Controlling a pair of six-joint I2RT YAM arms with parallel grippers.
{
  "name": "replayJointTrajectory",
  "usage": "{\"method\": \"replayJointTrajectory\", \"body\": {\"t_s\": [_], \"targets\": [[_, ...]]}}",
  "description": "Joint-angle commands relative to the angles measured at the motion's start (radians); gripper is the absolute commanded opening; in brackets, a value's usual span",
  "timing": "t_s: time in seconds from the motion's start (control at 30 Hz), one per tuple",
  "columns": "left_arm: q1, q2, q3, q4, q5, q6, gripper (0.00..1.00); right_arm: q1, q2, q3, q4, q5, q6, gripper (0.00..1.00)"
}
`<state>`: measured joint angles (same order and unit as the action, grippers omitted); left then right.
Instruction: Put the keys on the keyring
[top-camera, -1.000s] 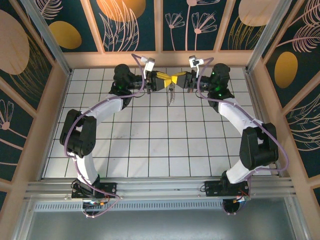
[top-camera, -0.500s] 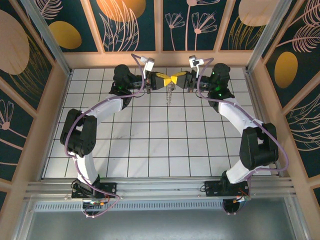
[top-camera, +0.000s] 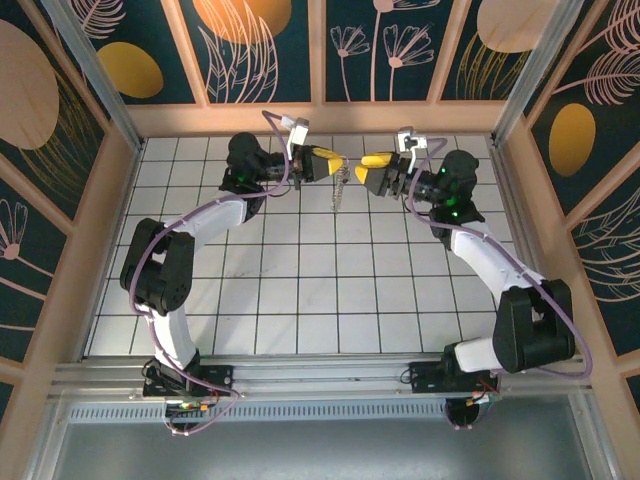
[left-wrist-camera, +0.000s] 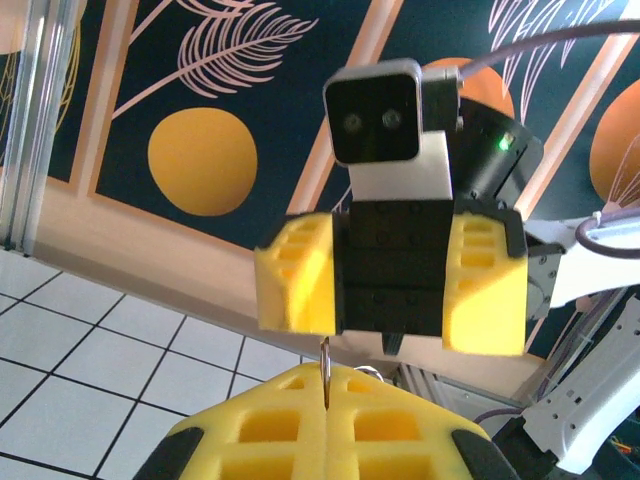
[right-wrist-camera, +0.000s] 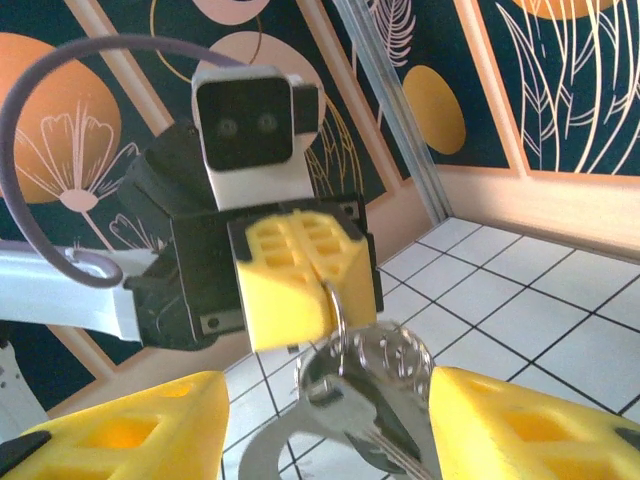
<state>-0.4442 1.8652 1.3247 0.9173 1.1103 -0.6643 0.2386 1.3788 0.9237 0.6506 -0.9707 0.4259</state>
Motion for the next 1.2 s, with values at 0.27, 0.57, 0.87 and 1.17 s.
{"method": "replayJointTrajectory", "body": {"t_s": [0.27,0.57,0.87,1.17], "targets": [[-0.008,-0.057,-0.004,0.078,0.006,-0.034,0.00,0.041,0.006,-0.019,-0.004,-0.001,-0.147,0.57],[-0.019,-0.054,0.010,0.078,0.026,-0.039,0.00,0.055,0.050,0.013,0.020,-0.028,-0.153,0.57],[-0.024,-0.046,0.017,0.080,0.011,-0.044,0.00,0.069,0.071,0.004,0.063,-0.091,-0.139,0.45],[-0.024,-0.071,0.009,0.055,-0.043,-0.012,0.00,0.064,0.030,-0.032,-0.028,-0.072,-0.198,0.00]]}}
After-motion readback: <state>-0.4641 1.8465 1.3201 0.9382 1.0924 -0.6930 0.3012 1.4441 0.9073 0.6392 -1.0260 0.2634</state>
